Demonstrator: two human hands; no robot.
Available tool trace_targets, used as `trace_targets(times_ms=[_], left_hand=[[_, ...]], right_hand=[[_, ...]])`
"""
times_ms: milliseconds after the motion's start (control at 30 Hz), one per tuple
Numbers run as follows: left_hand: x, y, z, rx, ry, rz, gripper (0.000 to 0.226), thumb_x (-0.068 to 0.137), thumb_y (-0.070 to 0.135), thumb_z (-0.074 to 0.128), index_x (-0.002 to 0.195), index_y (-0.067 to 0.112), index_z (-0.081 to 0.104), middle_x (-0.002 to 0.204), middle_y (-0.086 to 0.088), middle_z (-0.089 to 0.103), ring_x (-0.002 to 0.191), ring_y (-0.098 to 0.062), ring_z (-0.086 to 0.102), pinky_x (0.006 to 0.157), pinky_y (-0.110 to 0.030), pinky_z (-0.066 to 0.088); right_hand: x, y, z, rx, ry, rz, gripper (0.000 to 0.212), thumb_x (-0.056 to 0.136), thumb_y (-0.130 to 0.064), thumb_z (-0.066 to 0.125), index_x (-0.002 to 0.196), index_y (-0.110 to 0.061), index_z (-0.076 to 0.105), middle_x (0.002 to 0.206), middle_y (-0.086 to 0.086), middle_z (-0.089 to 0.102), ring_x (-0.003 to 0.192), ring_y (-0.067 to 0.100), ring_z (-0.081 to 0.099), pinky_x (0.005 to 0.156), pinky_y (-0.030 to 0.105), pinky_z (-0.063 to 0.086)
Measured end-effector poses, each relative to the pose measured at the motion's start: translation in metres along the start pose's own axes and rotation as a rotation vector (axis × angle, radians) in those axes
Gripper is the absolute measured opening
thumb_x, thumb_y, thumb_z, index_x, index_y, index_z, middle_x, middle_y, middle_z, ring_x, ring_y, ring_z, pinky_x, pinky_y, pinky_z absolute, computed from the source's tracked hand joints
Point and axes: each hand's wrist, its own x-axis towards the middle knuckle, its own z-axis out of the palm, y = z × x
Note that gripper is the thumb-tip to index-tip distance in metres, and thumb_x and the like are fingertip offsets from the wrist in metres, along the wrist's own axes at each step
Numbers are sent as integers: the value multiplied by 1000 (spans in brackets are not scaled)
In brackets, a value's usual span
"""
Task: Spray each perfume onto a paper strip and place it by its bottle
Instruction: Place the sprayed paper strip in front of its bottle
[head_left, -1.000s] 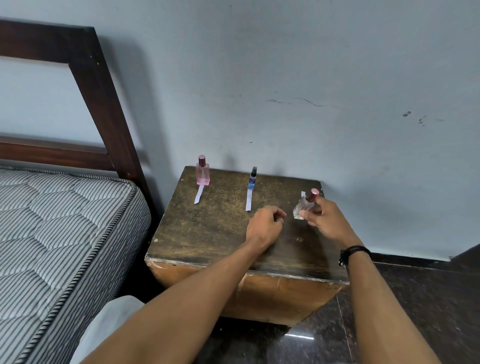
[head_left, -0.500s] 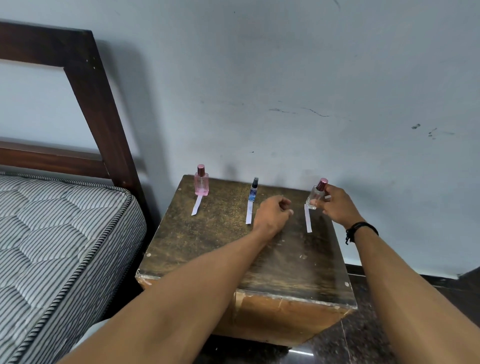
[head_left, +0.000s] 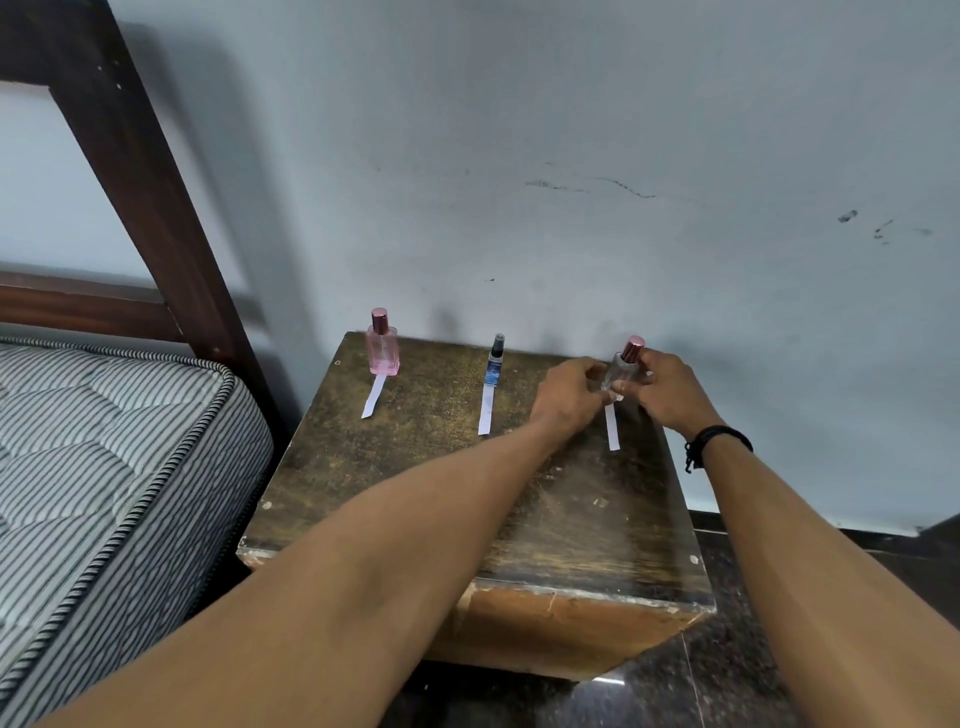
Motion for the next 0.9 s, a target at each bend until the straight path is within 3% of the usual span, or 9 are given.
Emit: trace_targets(times_ms=[367,733,900], left_hand=[[1,-1,2,16,15,-1,34,88,18,73,121,11,66,114,-6,72,104,-23,67,99,-39,52],[2,-4,5,-1,23,-1,30,88,17,73,117,10,67,111,-5,72,103,-22,67,99,-41,52],[3,-5,6,14,31,-2,30,89,17,73,118,10,68,111,-5,73,102,-20,68,98,-40,53]], right_hand=[[-1,4,6,-70,25,14,41,91,-27,77,129,-15,68,121,11,72,109,31,65,95,41,51],[-5,3,8,-108,27,29,41,93,-34,74,131,-20,64,129,9,69,116,34,63,92,39,46],[-7,5,8,-84,38,29,40,91,-35,76,127,-21,67,123,5,71,109,29,63,83,34,40]])
